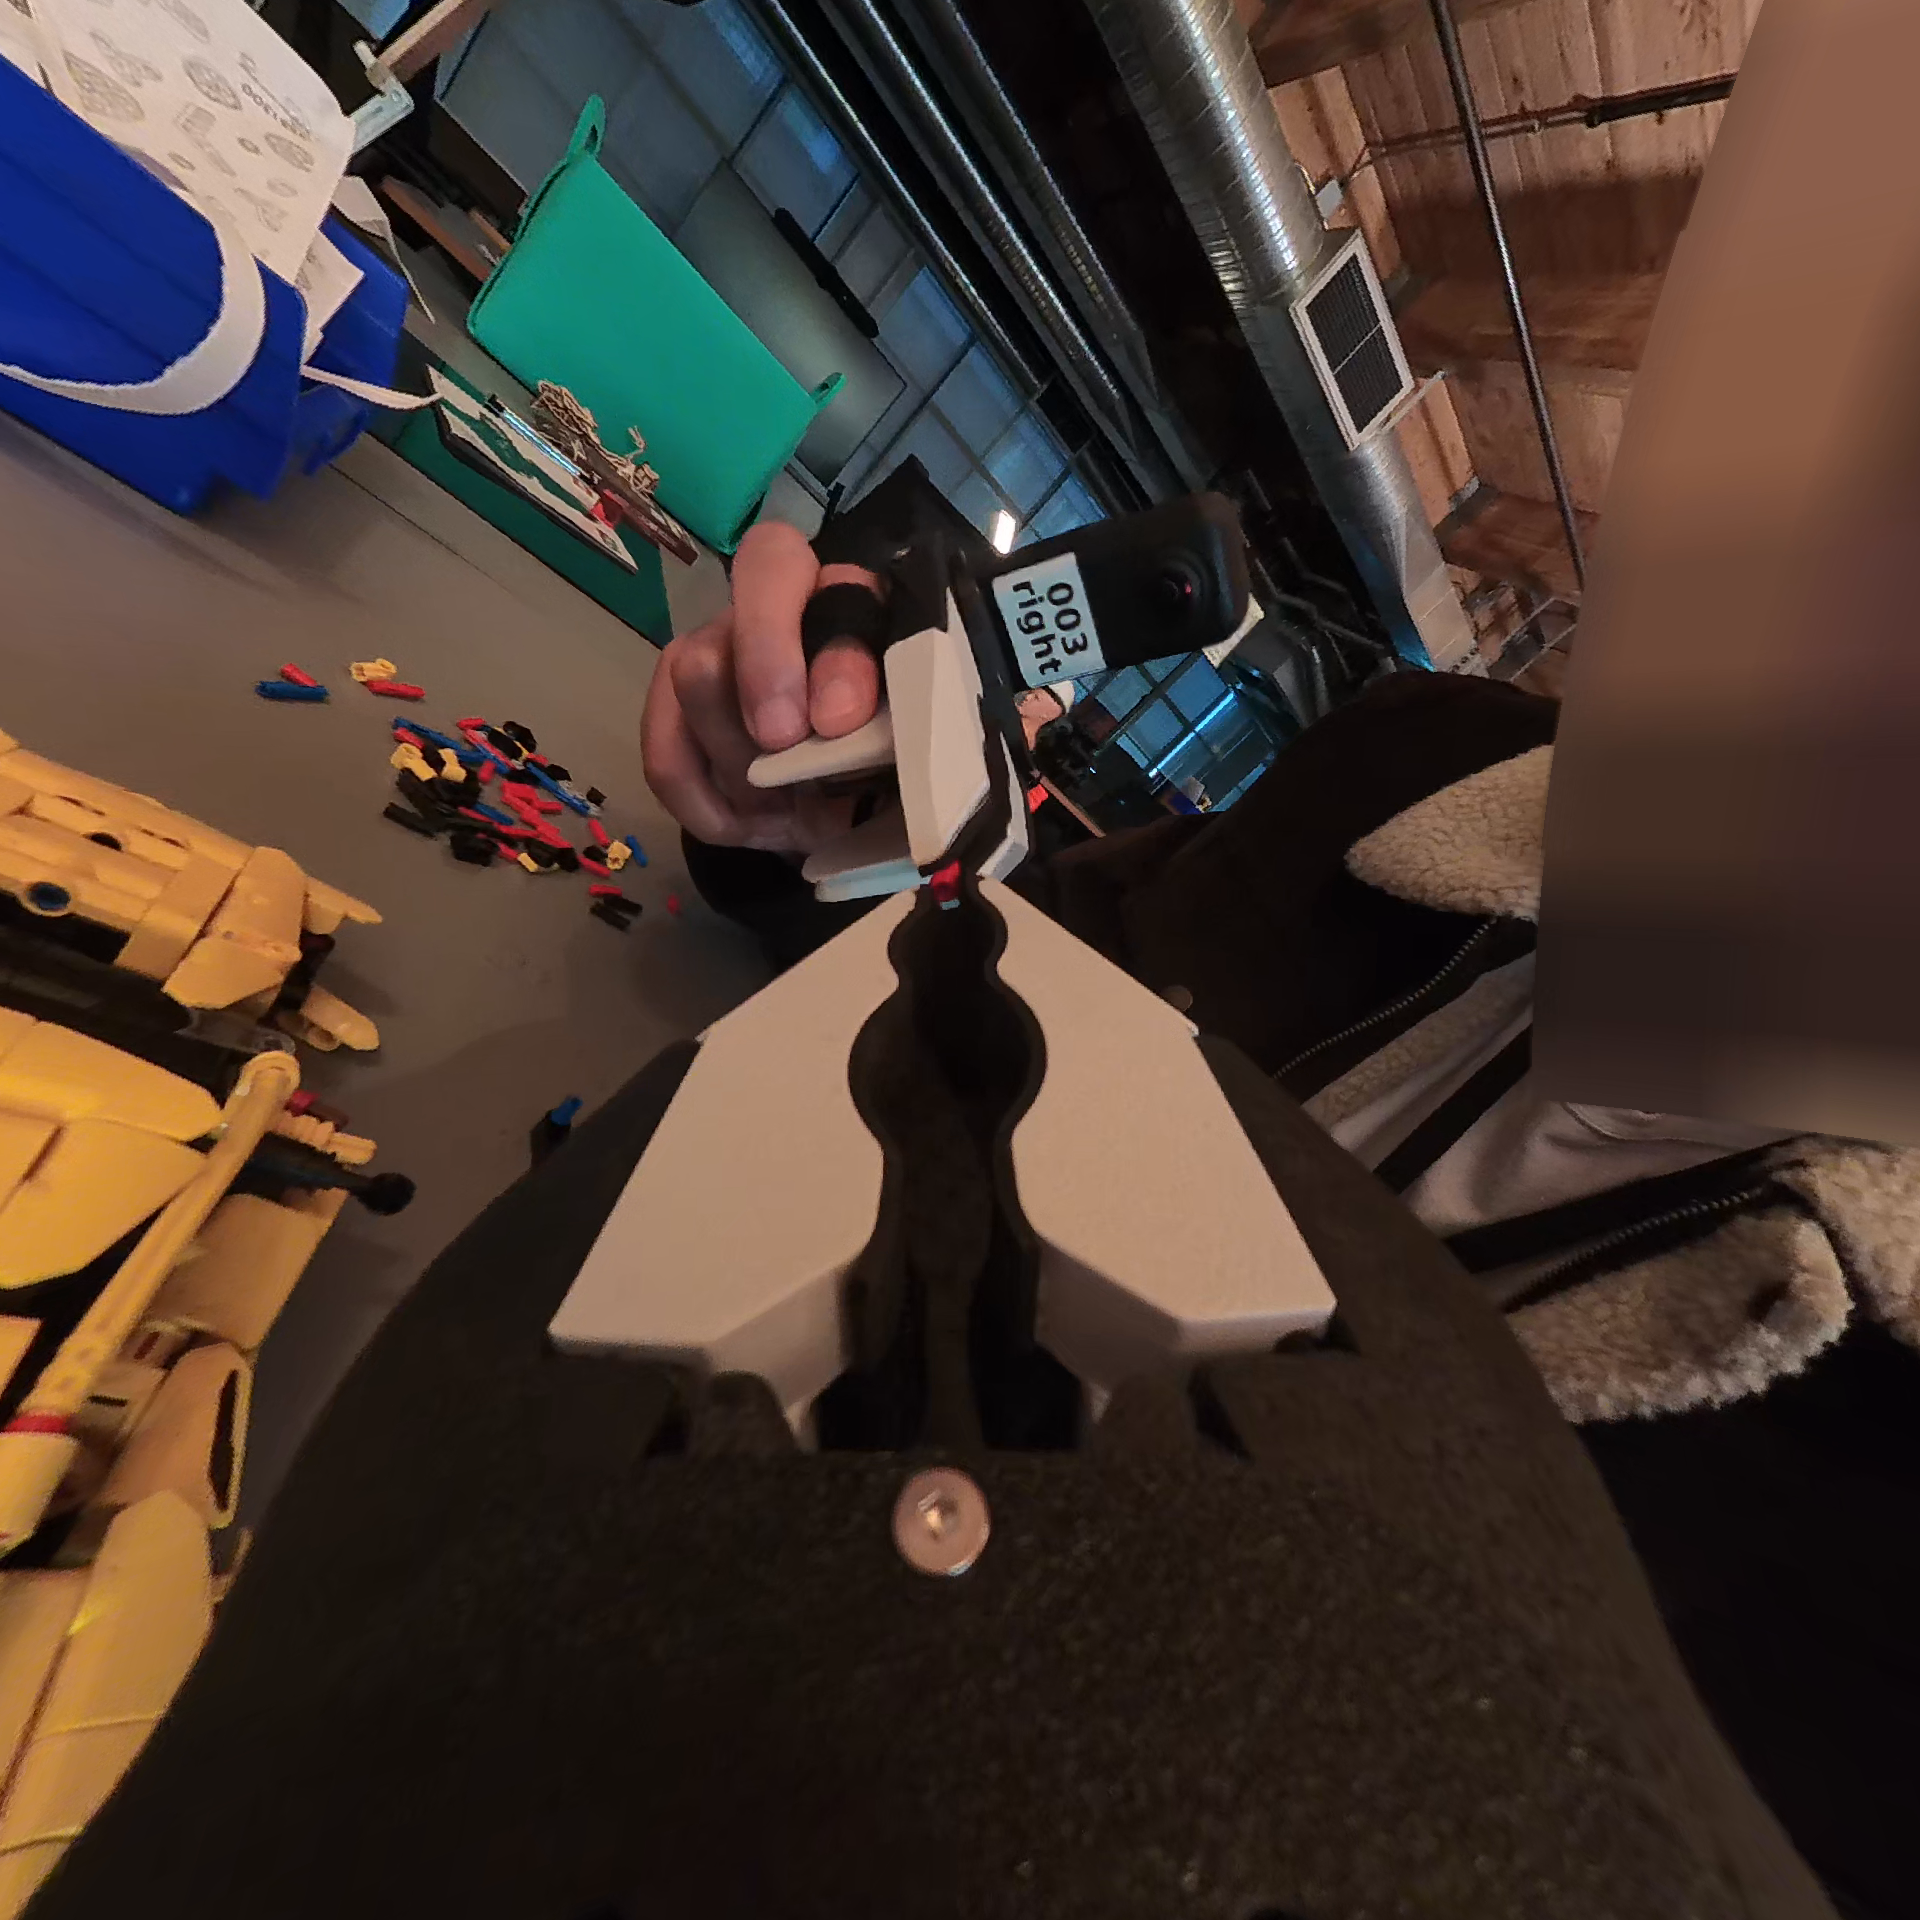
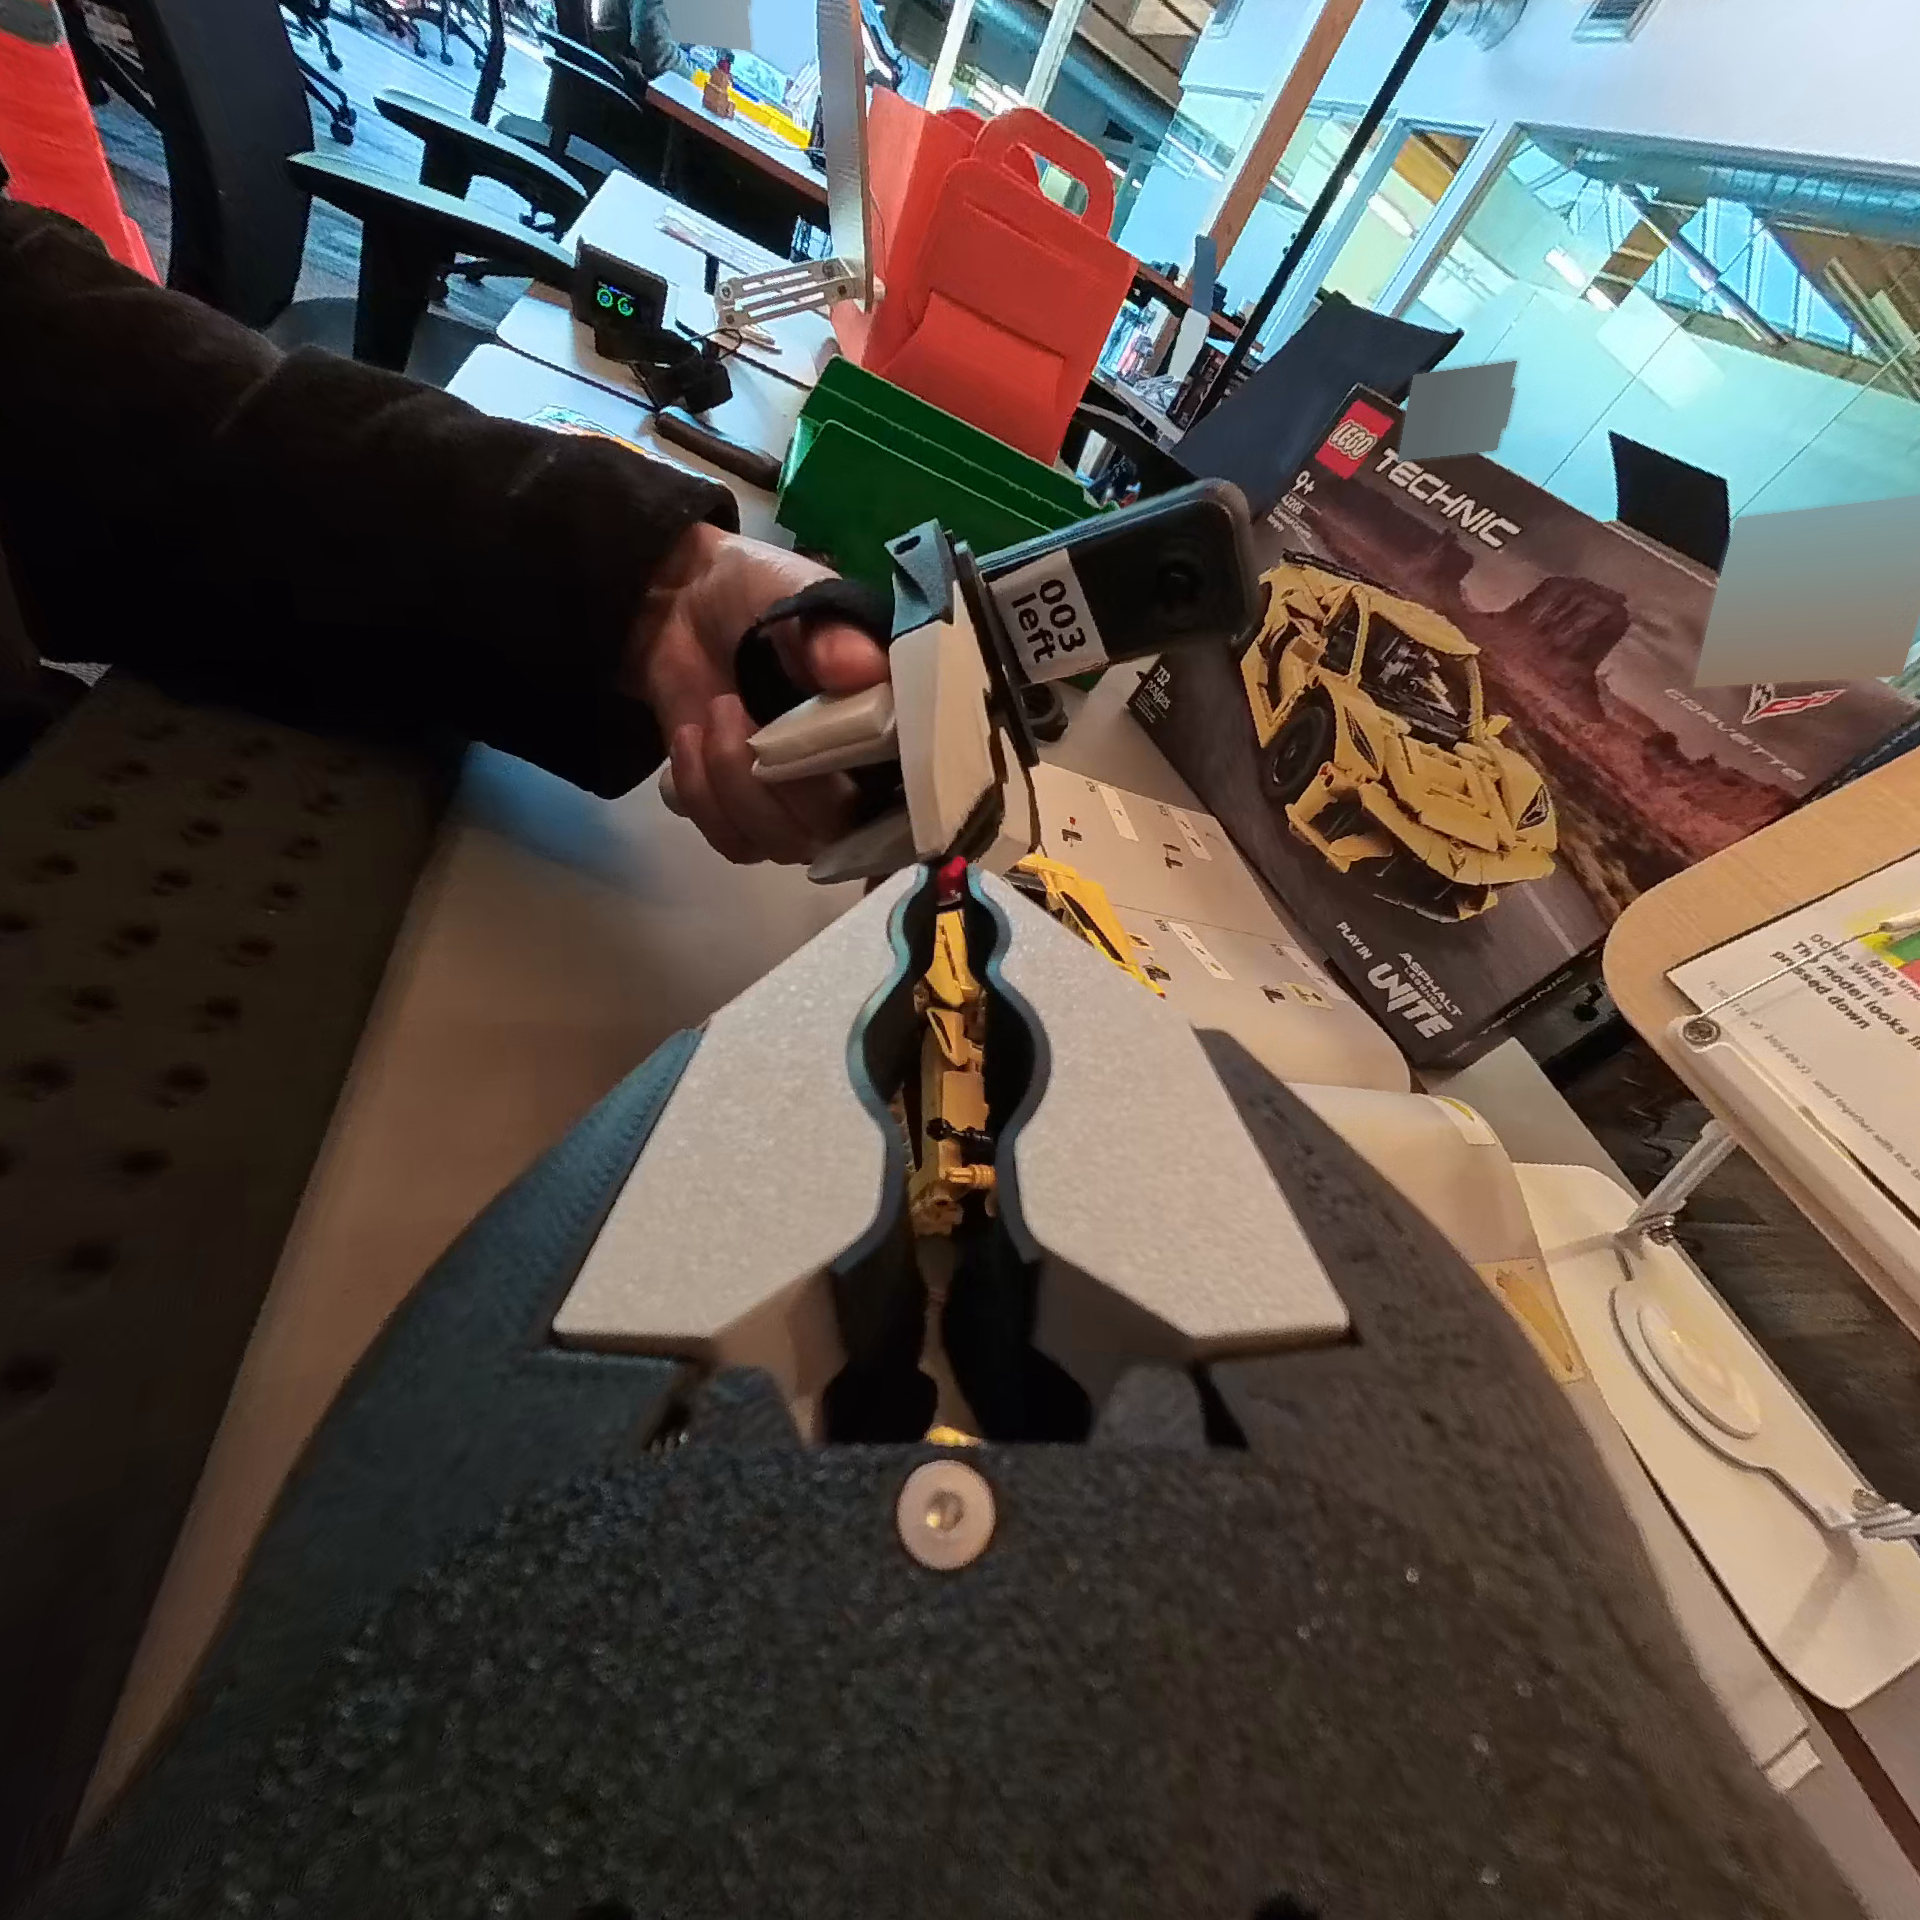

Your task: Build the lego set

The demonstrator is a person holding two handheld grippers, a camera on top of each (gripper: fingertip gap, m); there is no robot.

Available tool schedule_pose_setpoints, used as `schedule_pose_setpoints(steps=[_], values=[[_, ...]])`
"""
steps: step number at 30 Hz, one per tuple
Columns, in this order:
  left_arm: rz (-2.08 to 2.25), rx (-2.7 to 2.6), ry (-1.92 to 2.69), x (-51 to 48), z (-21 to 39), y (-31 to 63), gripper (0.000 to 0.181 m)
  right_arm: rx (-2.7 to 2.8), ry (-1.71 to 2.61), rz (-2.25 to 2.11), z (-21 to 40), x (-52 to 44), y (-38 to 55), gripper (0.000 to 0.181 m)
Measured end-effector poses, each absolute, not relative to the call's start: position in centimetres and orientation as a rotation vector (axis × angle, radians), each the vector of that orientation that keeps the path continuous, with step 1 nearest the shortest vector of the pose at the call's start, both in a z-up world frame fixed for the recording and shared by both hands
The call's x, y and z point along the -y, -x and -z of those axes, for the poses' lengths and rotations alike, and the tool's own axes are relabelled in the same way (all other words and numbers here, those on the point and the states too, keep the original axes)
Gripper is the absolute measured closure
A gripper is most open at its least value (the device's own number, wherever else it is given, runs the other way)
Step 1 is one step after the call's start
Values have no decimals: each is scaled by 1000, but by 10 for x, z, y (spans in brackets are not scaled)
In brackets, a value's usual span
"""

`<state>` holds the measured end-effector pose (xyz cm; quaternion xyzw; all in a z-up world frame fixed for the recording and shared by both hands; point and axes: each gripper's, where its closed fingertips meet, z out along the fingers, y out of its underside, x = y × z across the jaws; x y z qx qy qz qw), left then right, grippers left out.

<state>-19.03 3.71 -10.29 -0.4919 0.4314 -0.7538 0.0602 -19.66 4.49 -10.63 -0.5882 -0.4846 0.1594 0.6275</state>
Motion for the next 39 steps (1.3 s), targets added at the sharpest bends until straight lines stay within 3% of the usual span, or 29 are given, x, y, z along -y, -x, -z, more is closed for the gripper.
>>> schedule_pose_setpoints(steps=[37, 39], values=[[2163, -1339, 1447, -36, 102, 186, 177, 1079, 1393, -521, 107, -42, 194, 178], [2123, -1363, 1444, -37, 102, 189, 177, 1091, 1451, -536, 113, -44, 188, 163]])
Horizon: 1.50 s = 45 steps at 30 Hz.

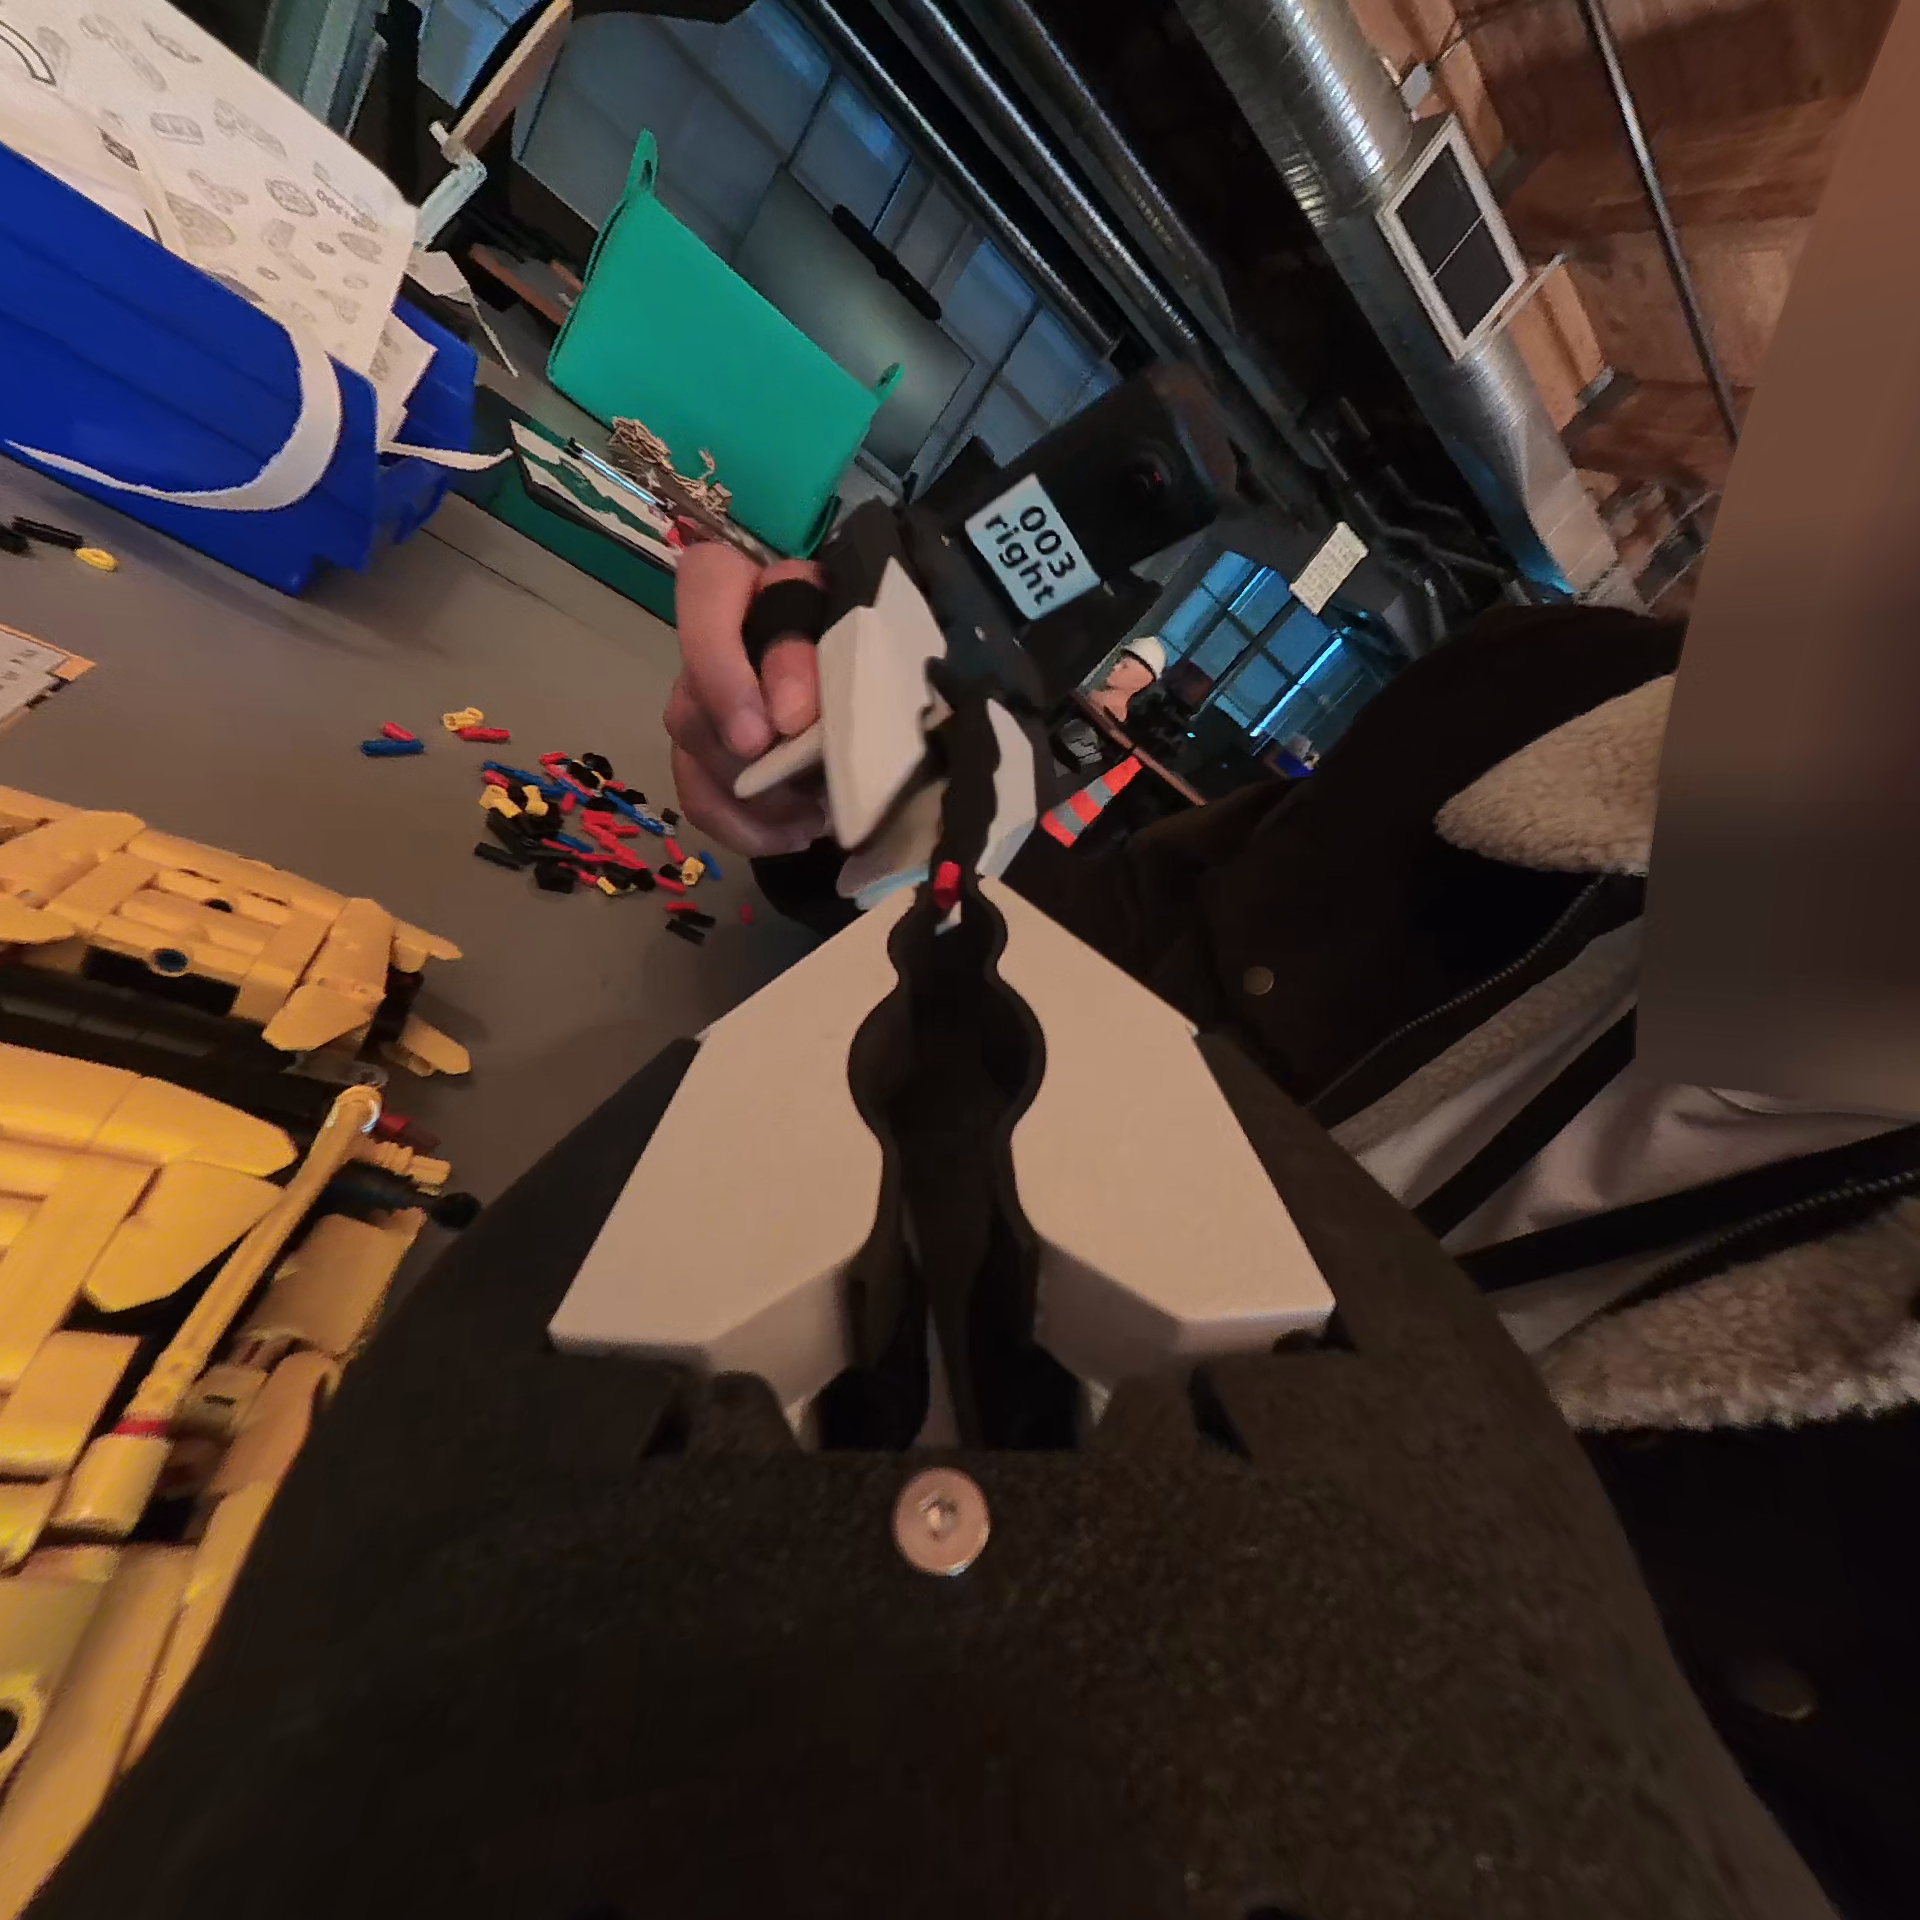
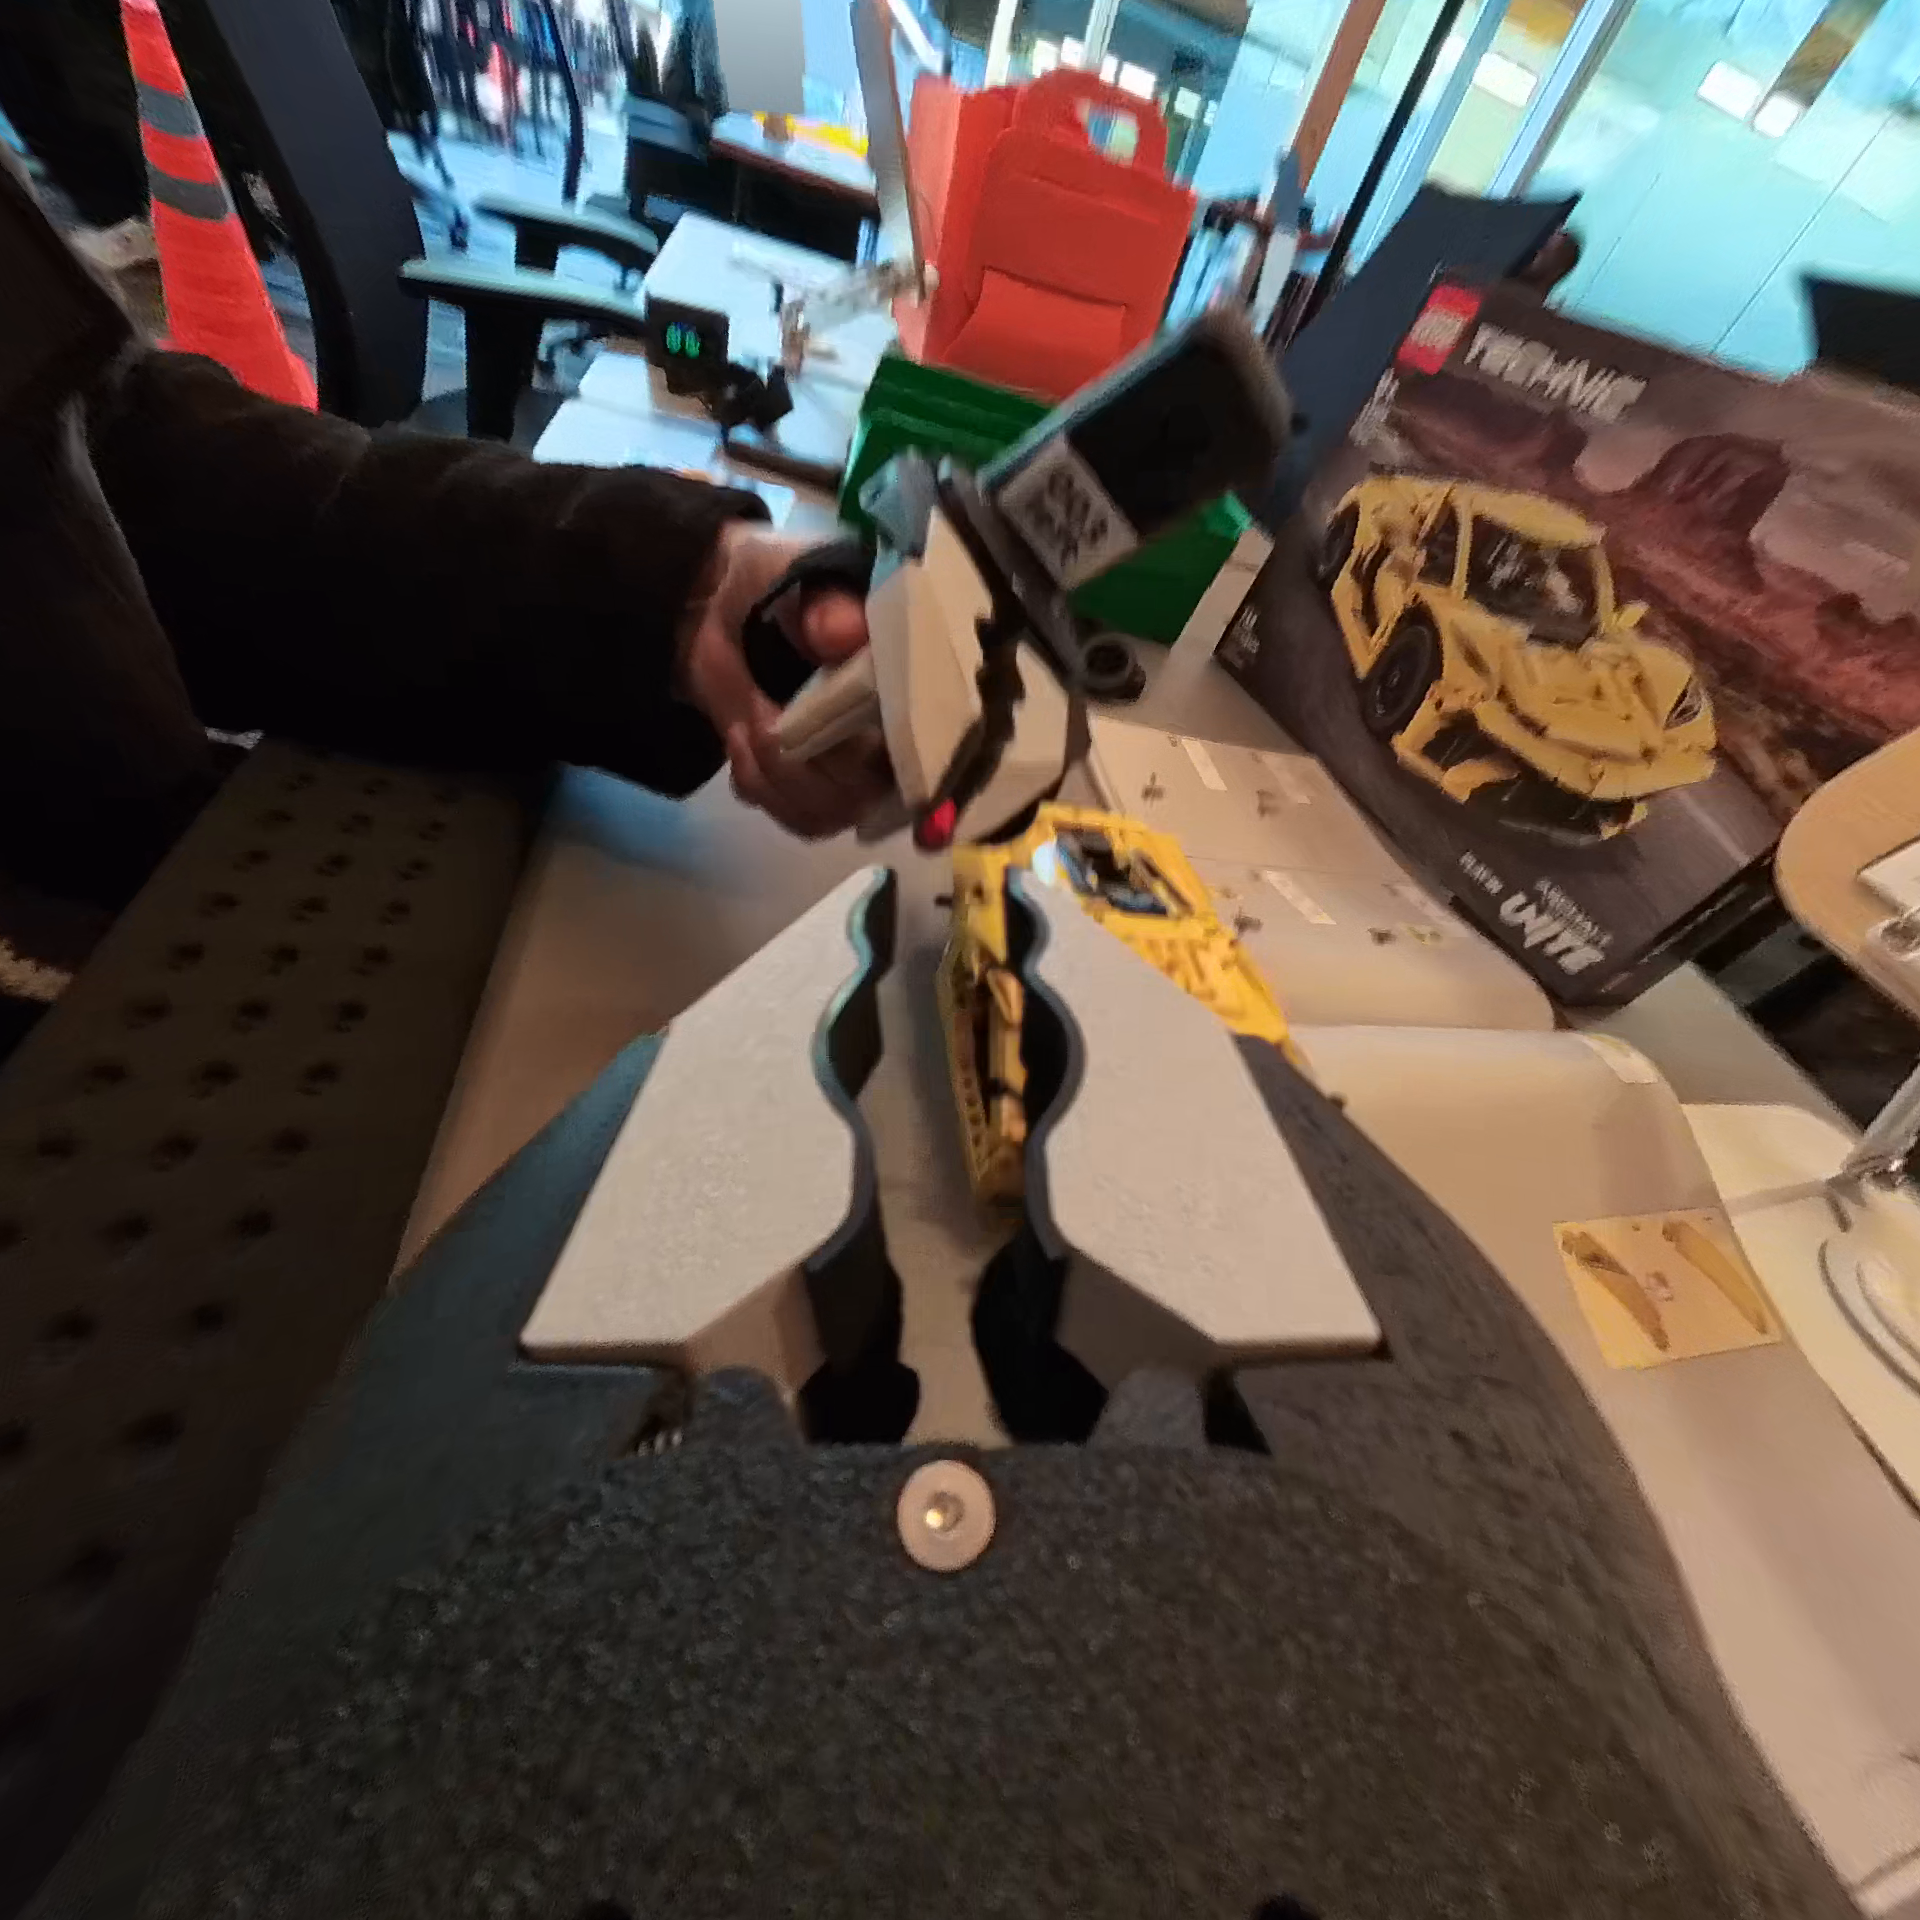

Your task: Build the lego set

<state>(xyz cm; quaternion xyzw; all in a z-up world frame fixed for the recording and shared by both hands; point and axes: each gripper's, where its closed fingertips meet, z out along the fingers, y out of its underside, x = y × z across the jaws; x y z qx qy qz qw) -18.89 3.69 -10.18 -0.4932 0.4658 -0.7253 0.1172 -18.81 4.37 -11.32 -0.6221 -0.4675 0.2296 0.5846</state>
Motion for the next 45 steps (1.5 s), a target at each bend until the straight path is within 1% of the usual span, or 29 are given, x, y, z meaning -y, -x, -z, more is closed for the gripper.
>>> schedule_pose_setpoints(steps=[1, 3, 4, 7, 11, 16, 18, 20, 22, 24, 27, 29, 31, 38, 45], values=[[2092, -1364, 1455, -41, 102, 191, 177, 1134, 1507, -561, 123, -41, 185, 161], [1967, -1393, 1521, -51, 112, 194, 177, 1274, 1688, -617, 160, -28, 178, 164], [1903, -1411, 1561, -56, 119, 195, 177, 1324, 1791, -575, 181, -27, 170, 161], [1744, -1462, 1670, -64, 139, 194, 177, 1396, 1958, -479, 218, -24, 154, 166], [1693, -1519, 1703, -58, 151, 189, 177, 1449, 2033, -427, 235, -24, 152, 167], [1721, -1535, 1685, -51, 150, 186, 177, 1473, 2095, -434, 249, -24, 153, 165], [1737, -1540, 1656, -48, 147, 185, 177, 1489, 2103, -409, 253, -25, 153, 168], [1752, -1542, 1621, -44, 143, 184, 177, 1499, 2114, -393, 258, -26, 152, 174], [1764, -1530, 1586, -43, 138, 184, 176, 1484, 2146, -403, 257, -26, 149, 175], [1802, -1484, 1565, -46, 132, 183, 176, 1386, 2147, -424, 245, -38, 147, 175], [1885, -1396, 1459, -49, 112, 184, 177, 1049, 1923, -598, 178, -65, 151, 175], [1892, -1340, 1365, -52, 98, 184, 177, 771, 1714, -882, 123, -71, 152, 176], [1871, -1301, 1288, -53, 88, 185, 177, 620, 1585, -1101, 96, -69, 155, 176], [1731, -1142, 1219, -72, 78, 179, 177, 391, 1453, -1481, 83, -70, 172, 176], [1651, -1132, 1231, -75, 83, 173, 177, 264, 1406, -1568, 83, -77, 173, 176]])
